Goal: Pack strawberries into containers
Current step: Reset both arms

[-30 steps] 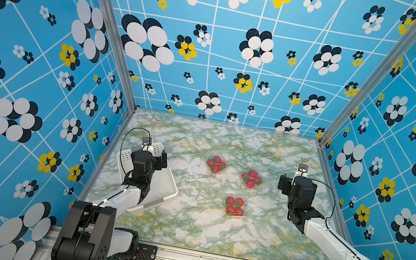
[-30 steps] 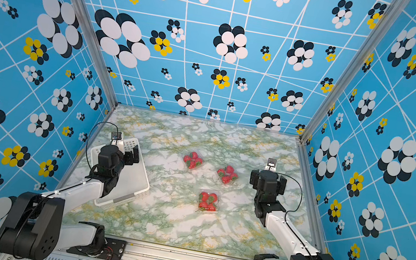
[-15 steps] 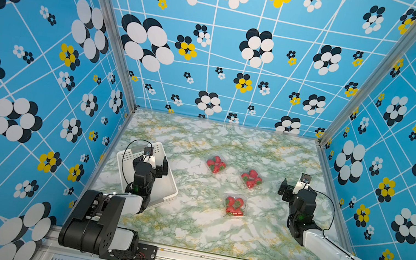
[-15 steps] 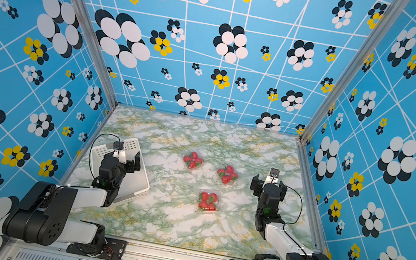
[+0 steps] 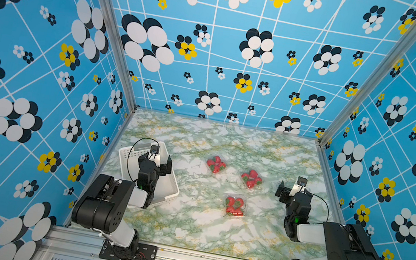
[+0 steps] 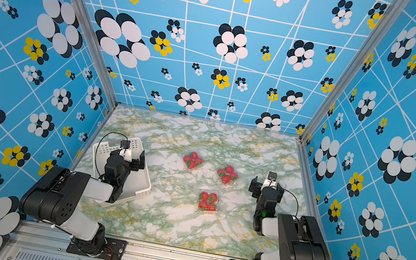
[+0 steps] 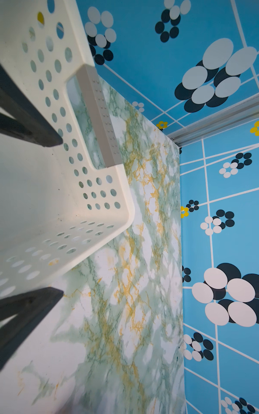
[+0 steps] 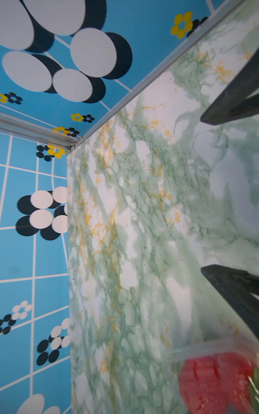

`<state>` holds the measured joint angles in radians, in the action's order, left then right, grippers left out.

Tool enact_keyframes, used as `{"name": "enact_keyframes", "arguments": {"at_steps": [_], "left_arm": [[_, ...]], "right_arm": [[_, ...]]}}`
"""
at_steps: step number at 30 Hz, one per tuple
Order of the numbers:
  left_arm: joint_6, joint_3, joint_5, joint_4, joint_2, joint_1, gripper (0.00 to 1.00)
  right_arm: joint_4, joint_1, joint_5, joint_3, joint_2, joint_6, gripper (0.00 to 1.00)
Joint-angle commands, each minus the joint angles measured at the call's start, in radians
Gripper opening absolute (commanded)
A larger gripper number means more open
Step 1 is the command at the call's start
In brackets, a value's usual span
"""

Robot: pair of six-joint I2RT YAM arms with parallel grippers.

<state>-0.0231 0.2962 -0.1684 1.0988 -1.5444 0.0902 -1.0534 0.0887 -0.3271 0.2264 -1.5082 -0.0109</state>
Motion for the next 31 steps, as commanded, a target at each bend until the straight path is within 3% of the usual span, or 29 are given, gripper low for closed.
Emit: {"name": "enact_keyframes", "arguments": {"at_steps": [1, 4, 22, 26, 31], "left_arm": [[-0.018, 0.02, 0.009, -0.029, -0.016, 0.002, 0.99], [-0.005, 0.046, -0.014, -0.075, -0.017, -0.003, 1.0], [0.018, 0.06, -0.02, -0.108, -0.014, -0.018, 0.99], [0.018, 0.06, -0.02, -0.106, -0.014, -0.019, 1.0], [0.018, 0.06, -0.02, -0.106, -0.013, -0.02, 0.99]], "right_arm": [[0.066, -0.008, -0.013, 0.074, 0.011, -0.011, 0.99], [0.221, -0.01, -0.06, 0.165, -0.004, -0.039, 0.99], [0.208, -0.017, -0.063, 0.162, -0.007, -0.042, 0.99], [0.229, -0.036, 0.015, 0.172, -0.01, -0.036, 0.99], [0.232, -0.04, 0.026, 0.172, -0.007, -0.035, 0.99]]}}
